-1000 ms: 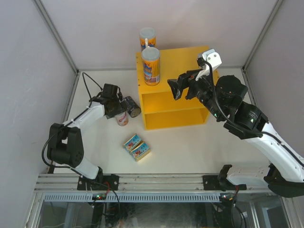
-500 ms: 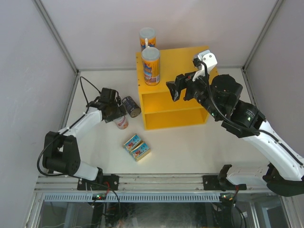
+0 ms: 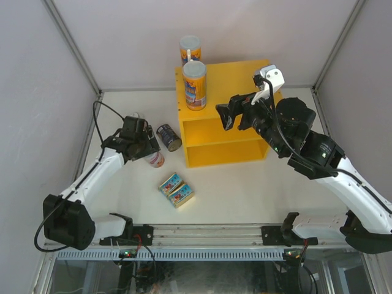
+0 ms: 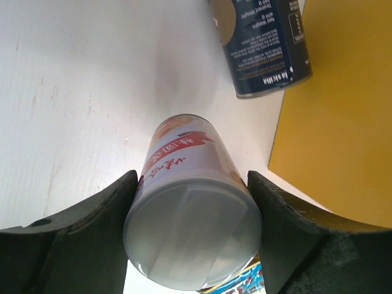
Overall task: Place and organize the canned foods onto the counter
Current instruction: Pick up the canned food from the center of the board.
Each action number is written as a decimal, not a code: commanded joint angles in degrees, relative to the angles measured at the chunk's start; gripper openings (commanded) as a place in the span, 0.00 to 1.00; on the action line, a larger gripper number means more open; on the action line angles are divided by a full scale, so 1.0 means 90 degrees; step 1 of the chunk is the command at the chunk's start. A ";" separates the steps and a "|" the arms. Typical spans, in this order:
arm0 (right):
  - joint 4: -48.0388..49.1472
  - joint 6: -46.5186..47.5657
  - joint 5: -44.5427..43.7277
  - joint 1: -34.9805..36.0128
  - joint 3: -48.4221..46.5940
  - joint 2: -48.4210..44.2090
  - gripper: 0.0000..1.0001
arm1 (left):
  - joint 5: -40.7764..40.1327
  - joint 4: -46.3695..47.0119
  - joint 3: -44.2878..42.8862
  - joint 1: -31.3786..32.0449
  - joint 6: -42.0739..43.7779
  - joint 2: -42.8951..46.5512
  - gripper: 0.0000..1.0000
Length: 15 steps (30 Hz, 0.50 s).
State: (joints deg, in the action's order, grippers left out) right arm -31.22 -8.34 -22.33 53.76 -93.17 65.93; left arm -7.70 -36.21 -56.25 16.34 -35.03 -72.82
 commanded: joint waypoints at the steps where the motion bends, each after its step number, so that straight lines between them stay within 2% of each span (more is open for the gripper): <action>1: 0.0080 -0.0108 -0.0382 0.0169 -0.0170 -0.0303 0.75 | -0.0221 0.0004 -0.0115 0.0242 0.0109 0.0722 0.00; 7: 0.0004 -0.0052 -0.0710 0.0190 -0.0092 -0.0515 0.75 | -0.0426 -0.0423 -0.0171 0.0764 0.0023 0.1507 0.00; 15: -0.0086 -0.0196 -0.1107 0.0198 0.0240 -0.0954 0.75 | -0.0965 -0.1217 -0.0557 0.2185 -0.0243 0.2388 0.00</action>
State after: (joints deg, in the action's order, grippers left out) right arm -31.53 -8.51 -29.39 55.27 -92.12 59.46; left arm -12.78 -46.26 -56.47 30.89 -35.42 -55.51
